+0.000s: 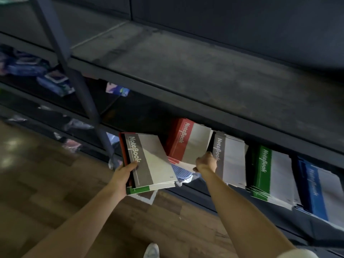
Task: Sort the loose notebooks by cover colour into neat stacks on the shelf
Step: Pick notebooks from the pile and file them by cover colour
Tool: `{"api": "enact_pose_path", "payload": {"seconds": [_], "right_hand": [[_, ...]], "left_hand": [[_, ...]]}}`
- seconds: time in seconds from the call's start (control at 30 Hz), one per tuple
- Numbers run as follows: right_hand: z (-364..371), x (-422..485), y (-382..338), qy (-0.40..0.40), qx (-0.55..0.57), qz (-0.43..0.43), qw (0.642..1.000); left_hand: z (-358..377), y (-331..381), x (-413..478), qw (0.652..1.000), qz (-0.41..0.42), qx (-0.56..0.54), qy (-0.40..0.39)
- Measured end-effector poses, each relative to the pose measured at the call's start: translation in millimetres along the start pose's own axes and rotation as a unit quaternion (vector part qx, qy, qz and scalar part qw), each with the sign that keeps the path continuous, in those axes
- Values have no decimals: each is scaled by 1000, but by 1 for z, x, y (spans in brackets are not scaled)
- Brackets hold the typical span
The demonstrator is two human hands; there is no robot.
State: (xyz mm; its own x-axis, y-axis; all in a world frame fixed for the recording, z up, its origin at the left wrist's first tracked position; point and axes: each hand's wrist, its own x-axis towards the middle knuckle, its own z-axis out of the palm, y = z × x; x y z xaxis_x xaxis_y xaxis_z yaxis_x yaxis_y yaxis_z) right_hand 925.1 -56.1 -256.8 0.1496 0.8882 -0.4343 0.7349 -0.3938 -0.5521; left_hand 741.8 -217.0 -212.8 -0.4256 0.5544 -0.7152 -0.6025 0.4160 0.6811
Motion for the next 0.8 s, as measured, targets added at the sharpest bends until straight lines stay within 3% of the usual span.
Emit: {"api": "enact_pose_path", "payload": {"seconds": [0.17,0.27,0.33,0.43,0.5,0.8], "right_hand": [[2,-8,4,8,-131,10,991],[-3,-12,1,12,-150,-9,989],[-5,-14,-6,-24,-96,-42,994],[-4,-30,-20,-158,55,-31,985],[-4,-39,-22,-194,53,-41,979],[-49,-37,26,-73,50,-42,995]], "left_hand": [[-12,1,-3,1000,-3,23,-14],[-7,3,-4,999,16,31,-26],[3,5,-8,998,24,32,-43],[20,6,-9,997,20,35,-63],[34,3,-10,996,20,42,-82],[94,-22,-11,990,24,78,-117]]}}
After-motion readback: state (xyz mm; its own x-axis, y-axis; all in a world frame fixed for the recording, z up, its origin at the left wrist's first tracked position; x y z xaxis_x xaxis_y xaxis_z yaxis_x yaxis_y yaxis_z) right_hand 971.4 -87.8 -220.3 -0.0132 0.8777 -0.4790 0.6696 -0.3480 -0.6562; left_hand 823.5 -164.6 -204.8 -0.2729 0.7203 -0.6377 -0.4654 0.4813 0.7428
